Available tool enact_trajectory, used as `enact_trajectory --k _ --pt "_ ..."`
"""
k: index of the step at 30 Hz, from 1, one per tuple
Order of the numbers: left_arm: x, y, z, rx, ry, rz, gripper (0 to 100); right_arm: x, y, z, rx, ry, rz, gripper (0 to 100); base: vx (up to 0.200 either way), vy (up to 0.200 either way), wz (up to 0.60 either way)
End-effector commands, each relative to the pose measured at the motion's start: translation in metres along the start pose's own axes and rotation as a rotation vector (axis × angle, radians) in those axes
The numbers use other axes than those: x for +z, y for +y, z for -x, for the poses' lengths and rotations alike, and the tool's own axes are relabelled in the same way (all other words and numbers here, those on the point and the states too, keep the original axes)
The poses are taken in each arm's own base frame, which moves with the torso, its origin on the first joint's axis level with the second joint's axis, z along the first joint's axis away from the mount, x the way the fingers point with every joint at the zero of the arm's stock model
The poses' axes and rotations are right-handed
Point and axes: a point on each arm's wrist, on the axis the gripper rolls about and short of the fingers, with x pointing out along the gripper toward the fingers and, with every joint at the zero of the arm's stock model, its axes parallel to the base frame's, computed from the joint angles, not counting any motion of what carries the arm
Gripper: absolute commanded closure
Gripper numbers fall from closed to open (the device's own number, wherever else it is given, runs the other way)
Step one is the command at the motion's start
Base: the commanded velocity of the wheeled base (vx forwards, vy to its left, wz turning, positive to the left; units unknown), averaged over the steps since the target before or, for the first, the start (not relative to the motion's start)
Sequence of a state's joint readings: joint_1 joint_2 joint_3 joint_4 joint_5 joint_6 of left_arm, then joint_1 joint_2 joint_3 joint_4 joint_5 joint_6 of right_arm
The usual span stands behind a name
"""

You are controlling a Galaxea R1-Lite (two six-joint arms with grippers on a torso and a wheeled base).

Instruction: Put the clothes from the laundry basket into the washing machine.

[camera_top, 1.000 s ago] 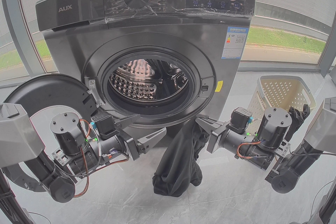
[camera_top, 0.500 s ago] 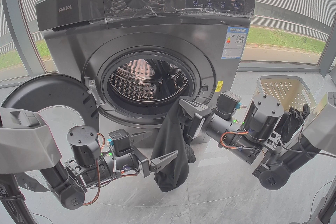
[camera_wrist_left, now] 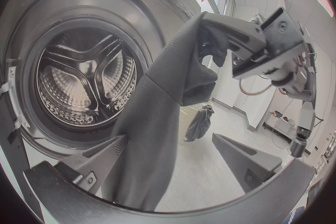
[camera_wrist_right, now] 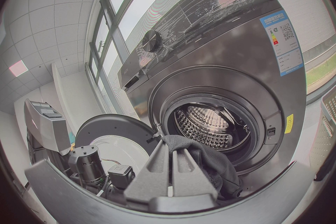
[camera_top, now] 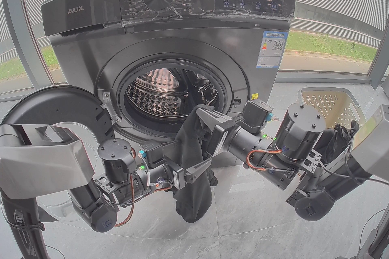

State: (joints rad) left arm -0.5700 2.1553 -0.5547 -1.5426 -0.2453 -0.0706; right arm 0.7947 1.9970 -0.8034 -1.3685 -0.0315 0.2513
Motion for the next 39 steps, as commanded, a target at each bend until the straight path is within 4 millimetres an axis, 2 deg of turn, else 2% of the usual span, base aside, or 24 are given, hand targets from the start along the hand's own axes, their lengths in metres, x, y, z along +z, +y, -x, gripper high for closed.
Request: enact_trajectory --k 1,5,11,12,25,32,33,36,39 --pt "0.001 0.008 -0.012 0.031 -0.031 -0.003 0 -0.004 0.005 0.001 0.006 0.008 -0.003 100 0.000 0.000 0.00" --pt "0.006 0.014 -0.017 0.047 -0.059 -0.011 0 -0.006 0.009 0.002 0.014 0.013 -0.005 100 0.000 0.000 0.00" --pt "0.001 0.025 -0.026 0.082 -0.067 -0.013 0 -0.009 0.014 0.002 0.027 0.018 -0.009 100 0.000 0.000 0.00" --pt "-0.001 0.026 -0.029 0.087 -0.068 -0.013 100 -0.009 0.015 0.002 0.030 0.019 -0.011 100 0.000 0.000 0.00" --pt "-0.001 0.025 -0.031 0.083 -0.078 -0.012 100 -0.012 0.012 0.006 0.020 0.035 -0.007 100 0.000 0.000 0.00" --pt "0.015 0.019 -0.021 0.075 -0.103 -0.017 100 -0.016 -0.004 0.004 -0.020 0.045 0.000 100 0.000 0.000 0.00" --pt "0.015 0.017 -0.018 0.072 -0.100 -0.016 100 -0.016 -0.005 0.003 -0.023 0.042 -0.001 0 0.000 0.000 0.00" --pt "0.021 0.015 -0.010 0.064 -0.102 -0.018 100 -0.014 -0.011 0.004 -0.043 0.033 -0.014 0 0.000 0.000 0.00" --pt "0.026 0.015 -0.002 0.065 -0.106 -0.019 100 -0.015 -0.038 0.008 -0.122 0.048 -0.003 0 0.000 0.000 0.00"
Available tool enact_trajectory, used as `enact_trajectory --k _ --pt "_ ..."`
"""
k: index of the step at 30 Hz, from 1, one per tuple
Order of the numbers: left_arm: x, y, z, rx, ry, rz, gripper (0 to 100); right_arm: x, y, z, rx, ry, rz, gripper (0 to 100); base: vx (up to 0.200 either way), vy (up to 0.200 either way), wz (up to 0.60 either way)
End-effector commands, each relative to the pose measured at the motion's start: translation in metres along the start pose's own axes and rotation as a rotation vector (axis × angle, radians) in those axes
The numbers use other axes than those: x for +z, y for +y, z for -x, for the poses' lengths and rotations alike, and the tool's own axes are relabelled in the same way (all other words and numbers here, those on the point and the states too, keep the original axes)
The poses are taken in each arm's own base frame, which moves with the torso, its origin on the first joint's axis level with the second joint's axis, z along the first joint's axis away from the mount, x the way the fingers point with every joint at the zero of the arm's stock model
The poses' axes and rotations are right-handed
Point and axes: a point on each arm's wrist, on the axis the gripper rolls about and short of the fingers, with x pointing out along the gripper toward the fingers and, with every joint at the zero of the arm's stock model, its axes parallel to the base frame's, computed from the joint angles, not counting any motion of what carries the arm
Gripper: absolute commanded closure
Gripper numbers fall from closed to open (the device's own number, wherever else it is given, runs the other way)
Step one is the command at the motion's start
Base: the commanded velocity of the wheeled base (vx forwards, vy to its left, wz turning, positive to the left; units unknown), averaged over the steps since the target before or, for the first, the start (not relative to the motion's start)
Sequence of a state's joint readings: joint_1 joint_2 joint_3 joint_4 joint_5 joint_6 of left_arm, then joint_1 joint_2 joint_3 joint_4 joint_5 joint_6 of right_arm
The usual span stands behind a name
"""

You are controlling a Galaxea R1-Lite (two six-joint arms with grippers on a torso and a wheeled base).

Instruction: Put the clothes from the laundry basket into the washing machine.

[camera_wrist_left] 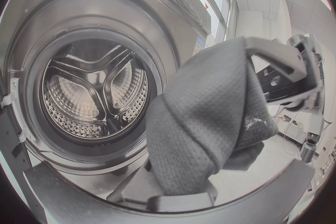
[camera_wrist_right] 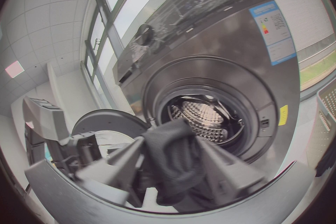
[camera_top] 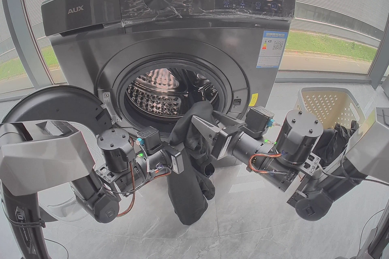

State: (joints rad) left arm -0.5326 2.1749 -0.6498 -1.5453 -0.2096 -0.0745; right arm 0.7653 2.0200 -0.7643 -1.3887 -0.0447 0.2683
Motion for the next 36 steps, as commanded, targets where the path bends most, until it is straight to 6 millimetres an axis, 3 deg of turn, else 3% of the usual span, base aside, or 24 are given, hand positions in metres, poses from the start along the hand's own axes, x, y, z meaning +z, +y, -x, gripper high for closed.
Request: enact_trajectory --k 1,5,8,22,36 --pt "0.015 -0.001 0.011 -0.001 -0.025 -0.005 100 -0.005 -0.029 0.003 -0.083 0.021 0.010 0 0.000 0.000 0.00" --pt "0.022 -0.002 0.016 -0.002 -0.040 -0.005 100 -0.025 -0.064 0.020 -0.196 0.120 0.020 0 0.000 0.000 0.00" --pt "0.030 -0.004 0.017 -0.005 -0.064 -0.004 100 -0.034 -0.076 0.028 -0.236 0.162 0.020 0 0.000 0.000 0.00" --pt "0.057 -0.013 0.031 -0.042 -0.134 0.002 100 -0.086 -0.102 0.032 -0.274 0.299 0.006 0 0.000 0.000 0.00" --pt "0.061 -0.016 0.037 -0.050 -0.139 0.006 100 -0.122 -0.120 0.036 -0.231 0.393 -0.018 0 0.000 0.000 0.00"
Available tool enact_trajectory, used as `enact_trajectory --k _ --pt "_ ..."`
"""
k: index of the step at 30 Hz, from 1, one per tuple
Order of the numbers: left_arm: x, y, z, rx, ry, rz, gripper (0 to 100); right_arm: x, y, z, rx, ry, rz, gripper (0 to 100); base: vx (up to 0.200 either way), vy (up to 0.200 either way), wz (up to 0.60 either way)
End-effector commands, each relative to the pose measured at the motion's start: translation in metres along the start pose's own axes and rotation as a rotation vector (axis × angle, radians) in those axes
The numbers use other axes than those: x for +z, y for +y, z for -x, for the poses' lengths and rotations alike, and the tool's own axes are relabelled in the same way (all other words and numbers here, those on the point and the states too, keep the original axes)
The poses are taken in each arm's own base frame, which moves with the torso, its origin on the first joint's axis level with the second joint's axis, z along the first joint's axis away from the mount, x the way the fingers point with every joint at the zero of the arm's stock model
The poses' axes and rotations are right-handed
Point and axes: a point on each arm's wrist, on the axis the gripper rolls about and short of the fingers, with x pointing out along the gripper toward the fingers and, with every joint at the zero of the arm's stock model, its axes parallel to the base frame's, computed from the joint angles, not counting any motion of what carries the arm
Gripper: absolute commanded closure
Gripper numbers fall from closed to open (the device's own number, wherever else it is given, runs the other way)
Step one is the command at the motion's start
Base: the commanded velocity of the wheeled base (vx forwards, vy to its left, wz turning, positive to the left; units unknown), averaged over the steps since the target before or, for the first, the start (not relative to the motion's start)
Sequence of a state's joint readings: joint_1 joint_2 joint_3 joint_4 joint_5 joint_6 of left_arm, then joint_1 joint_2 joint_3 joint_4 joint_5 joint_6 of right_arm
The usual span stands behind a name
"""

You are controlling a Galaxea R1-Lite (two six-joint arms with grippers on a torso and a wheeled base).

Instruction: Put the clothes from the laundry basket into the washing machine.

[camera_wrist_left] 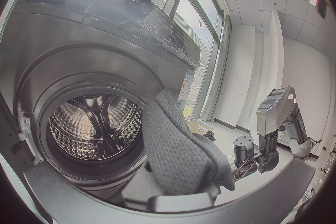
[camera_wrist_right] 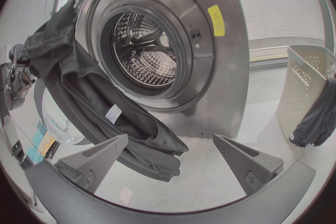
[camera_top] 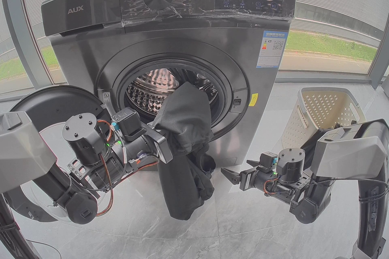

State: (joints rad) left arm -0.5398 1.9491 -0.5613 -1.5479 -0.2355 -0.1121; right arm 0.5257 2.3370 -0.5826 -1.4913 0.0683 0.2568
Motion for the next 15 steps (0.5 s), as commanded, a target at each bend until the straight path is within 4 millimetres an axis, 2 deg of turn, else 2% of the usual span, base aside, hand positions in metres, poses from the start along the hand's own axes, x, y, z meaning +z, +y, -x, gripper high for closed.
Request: enact_trajectory --k 1,7,11,15 --pt "0.003 -0.001 0.001 -0.008 -0.006 -0.002 100 -0.018 -0.006 -0.003 0.006 0.061 -0.004 0 0.000 0.000 0.00" --pt "0.003 -0.002 0.001 -0.011 -0.007 -0.002 100 -0.042 -0.011 -0.013 0.021 0.123 0.047 0 0.000 0.000 0.00" --pt "0.003 -0.003 0.001 -0.014 -0.006 -0.001 100 -0.051 -0.010 -0.018 0.054 0.127 0.060 0 0.000 0.000 0.00" --pt "0.003 -0.004 0.001 -0.017 -0.006 -0.002 100 -0.051 -0.009 -0.027 0.065 0.113 0.063 0 0.000 0.000 0.00"
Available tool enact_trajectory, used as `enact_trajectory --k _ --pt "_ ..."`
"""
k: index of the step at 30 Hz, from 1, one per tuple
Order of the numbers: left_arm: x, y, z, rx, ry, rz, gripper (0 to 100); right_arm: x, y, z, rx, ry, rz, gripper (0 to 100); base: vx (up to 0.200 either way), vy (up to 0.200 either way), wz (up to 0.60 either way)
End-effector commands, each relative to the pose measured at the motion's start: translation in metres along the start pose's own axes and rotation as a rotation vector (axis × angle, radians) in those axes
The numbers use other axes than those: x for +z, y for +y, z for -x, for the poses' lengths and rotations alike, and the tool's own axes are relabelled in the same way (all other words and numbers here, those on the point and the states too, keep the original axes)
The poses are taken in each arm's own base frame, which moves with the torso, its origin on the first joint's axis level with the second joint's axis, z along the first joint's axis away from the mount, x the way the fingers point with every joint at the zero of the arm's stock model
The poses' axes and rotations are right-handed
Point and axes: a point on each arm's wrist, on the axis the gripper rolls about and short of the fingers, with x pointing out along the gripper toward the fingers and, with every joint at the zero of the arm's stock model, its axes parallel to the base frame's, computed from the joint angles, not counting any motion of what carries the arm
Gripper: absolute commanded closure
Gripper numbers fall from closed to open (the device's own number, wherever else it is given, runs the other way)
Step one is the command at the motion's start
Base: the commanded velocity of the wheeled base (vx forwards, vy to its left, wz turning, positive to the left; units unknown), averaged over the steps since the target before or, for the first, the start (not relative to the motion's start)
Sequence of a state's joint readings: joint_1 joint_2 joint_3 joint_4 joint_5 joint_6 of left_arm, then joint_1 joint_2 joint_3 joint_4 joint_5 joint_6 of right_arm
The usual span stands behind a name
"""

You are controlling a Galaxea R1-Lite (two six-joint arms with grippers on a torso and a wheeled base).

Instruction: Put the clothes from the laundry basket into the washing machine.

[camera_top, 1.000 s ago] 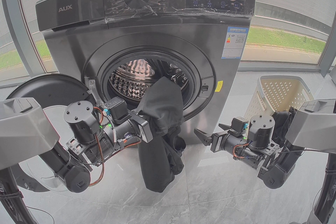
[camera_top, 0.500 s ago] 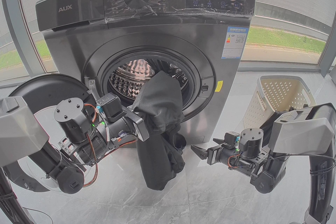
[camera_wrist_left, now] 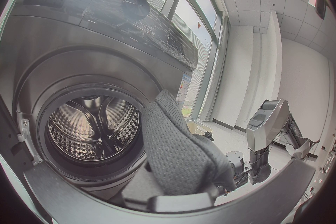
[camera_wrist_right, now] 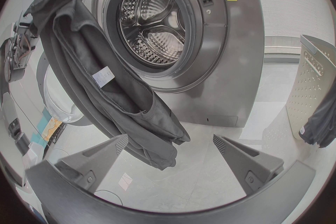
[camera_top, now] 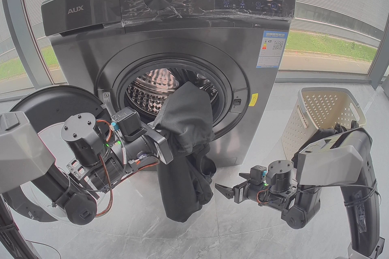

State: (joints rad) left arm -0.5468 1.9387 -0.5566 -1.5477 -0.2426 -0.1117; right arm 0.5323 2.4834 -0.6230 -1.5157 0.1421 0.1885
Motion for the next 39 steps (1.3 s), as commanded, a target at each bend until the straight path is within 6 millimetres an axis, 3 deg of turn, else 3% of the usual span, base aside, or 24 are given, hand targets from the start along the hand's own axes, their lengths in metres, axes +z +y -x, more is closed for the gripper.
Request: enact_trajectory --k 1,10,23,24,34,37,39 --pt "0.000 -0.001 0.000 -0.004 0.000 -0.001 100 -0.011 -0.001 -0.012 0.010 0.015 0.002 0 0.000 0.000 0.00" --pt "-0.002 -0.006 0.000 -0.018 0.007 0.003 100 -0.007 0.006 -0.032 0.091 -0.032 0.016 0 0.000 0.000 0.00" --pt "-0.003 -0.006 0.000 -0.018 0.012 0.004 100 -0.001 0.010 -0.034 0.236 -0.053 0.017 0 0.000 0.000 0.00" --pt "-0.003 -0.006 0.000 -0.018 0.012 0.004 100 -0.001 0.010 -0.034 0.236 -0.053 0.017 100 0.000 0.000 0.00" --pt "-0.004 -0.004 0.001 -0.011 0.019 0.005 100 0.000 0.014 -0.032 0.251 -0.047 0.013 100 0.000 0.000 0.00" --pt "-0.005 -0.003 0.003 -0.006 0.024 0.009 100 0.003 0.012 -0.025 0.240 -0.044 0.009 100 0.000 0.000 0.00" --pt "-0.007 -0.002 0.006 0.002 0.034 0.020 100 0.015 0.011 -0.013 0.228 -0.061 0.010 100 0.000 0.000 0.00"
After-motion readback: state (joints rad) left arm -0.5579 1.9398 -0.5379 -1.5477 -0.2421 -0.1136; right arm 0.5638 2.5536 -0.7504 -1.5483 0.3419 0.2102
